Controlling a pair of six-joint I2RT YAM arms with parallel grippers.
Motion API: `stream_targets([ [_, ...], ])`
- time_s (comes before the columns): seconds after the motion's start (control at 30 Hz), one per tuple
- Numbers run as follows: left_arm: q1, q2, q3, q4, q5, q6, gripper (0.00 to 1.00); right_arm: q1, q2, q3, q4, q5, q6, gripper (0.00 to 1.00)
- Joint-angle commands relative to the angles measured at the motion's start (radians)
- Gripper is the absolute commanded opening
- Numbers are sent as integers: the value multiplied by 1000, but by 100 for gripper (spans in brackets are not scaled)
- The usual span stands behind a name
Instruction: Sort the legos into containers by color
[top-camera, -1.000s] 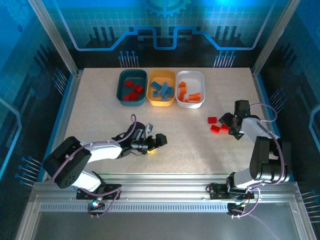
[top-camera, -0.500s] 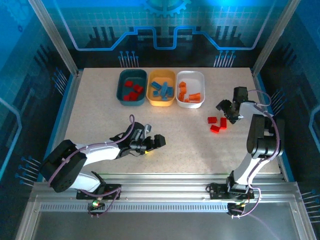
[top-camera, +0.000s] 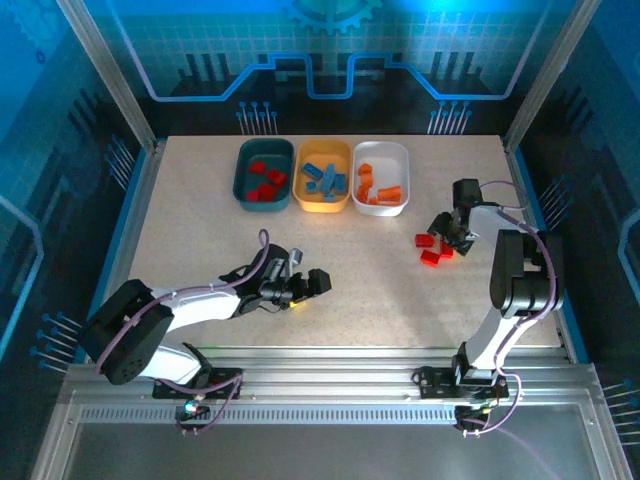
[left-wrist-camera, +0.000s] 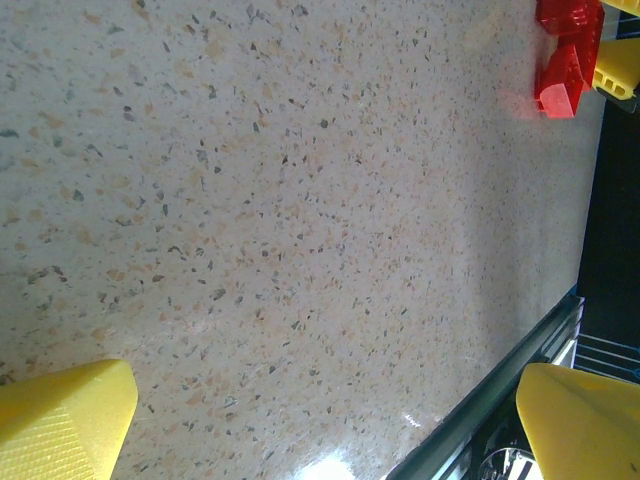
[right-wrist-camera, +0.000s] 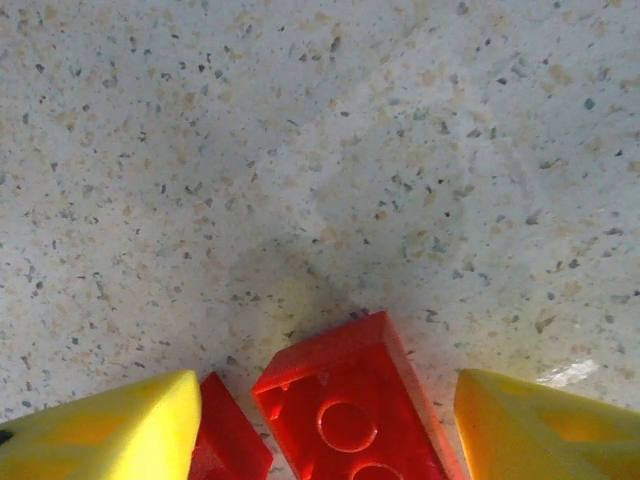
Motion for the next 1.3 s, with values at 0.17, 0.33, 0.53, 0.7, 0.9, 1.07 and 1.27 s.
stream_targets([
  [0.17,-7,-52,-43,-6,-16,28,99,-6,16,-22,-85,17,-6,52],
  [0.33,-7,-101,-57,-30,-25,34,99,-7,-22,-60,-58,11,-11,38],
  [0.53,-4,-194,-76,-106,-108,79,99,-6,-79,-87,-49,12,-28,26],
  [0.7,33,-266,-70,-200,-164,97,99,4,-205,-116,-27,37,-35,26],
  [0.9,143,-329,-83,-262,-169,100,99,100,-303,-91,-49,86,-40,25],
  [1.07,223,-332,-106,-268,-157,85,99,248,-343,-28,-72,121,-35,25],
  [1.27,279,-260,-84,-333,-170,65,99,465,-331,29,-5,138,-11,25],
])
